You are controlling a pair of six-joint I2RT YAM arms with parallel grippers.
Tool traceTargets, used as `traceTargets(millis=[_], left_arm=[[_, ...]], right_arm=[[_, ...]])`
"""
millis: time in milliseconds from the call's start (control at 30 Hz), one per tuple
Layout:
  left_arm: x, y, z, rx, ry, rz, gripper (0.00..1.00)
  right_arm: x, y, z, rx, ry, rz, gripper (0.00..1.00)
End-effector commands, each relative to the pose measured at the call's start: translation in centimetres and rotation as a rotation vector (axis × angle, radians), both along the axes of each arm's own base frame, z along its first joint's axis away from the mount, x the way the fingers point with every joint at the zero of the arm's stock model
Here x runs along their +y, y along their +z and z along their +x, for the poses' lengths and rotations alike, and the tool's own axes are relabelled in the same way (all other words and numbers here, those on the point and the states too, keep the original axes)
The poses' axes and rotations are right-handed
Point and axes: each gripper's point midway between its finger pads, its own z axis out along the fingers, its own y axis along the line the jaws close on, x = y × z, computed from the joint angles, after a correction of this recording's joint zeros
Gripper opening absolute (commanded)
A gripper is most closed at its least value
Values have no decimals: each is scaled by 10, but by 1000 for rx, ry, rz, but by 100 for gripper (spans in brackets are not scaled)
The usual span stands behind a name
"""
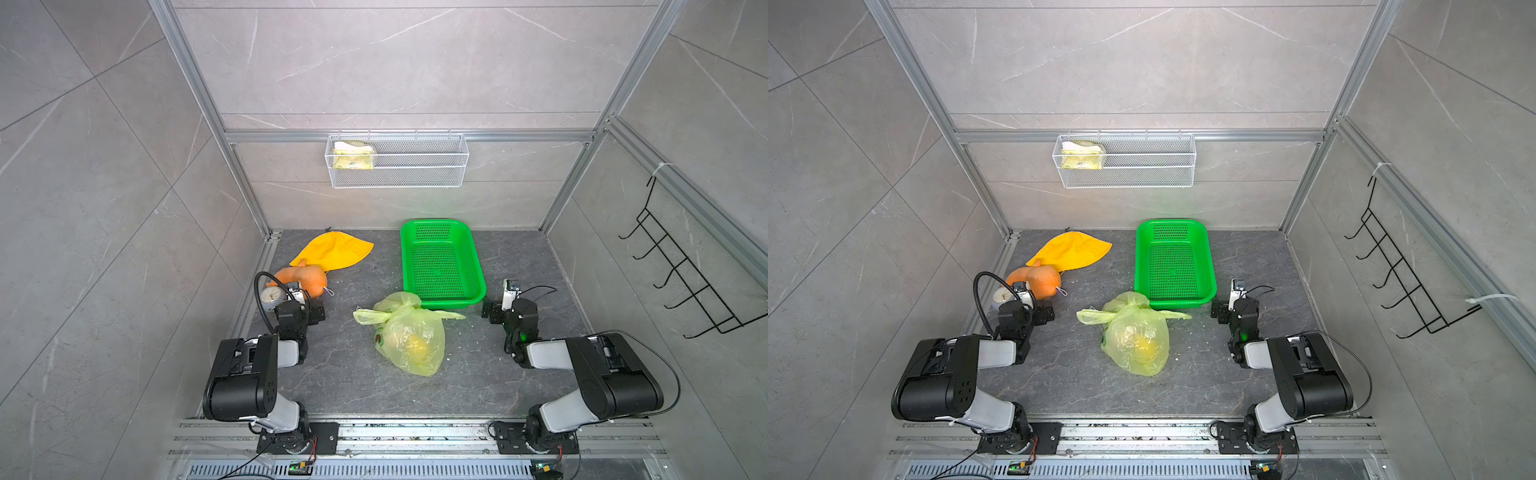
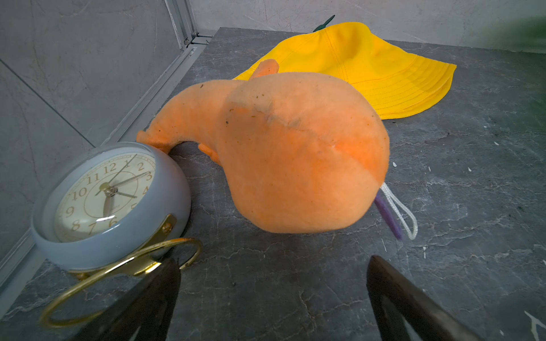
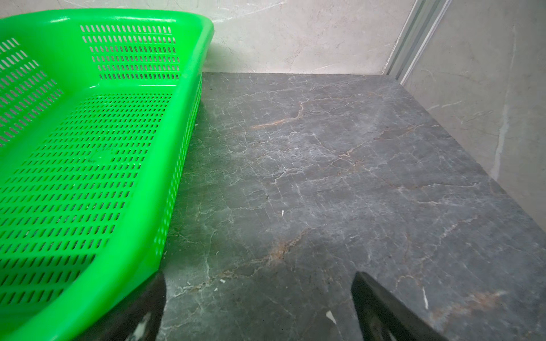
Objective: Place the pears into plastic bags & tie knots
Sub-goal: Reset both arms
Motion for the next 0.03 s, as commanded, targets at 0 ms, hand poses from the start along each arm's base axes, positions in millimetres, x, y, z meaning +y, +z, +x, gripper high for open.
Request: traceTargets(millis=[0], left_arm=[[0,15,7,-54,-5,-3,100]], right_arm=[[3,12,6,-40,19,-3,100]])
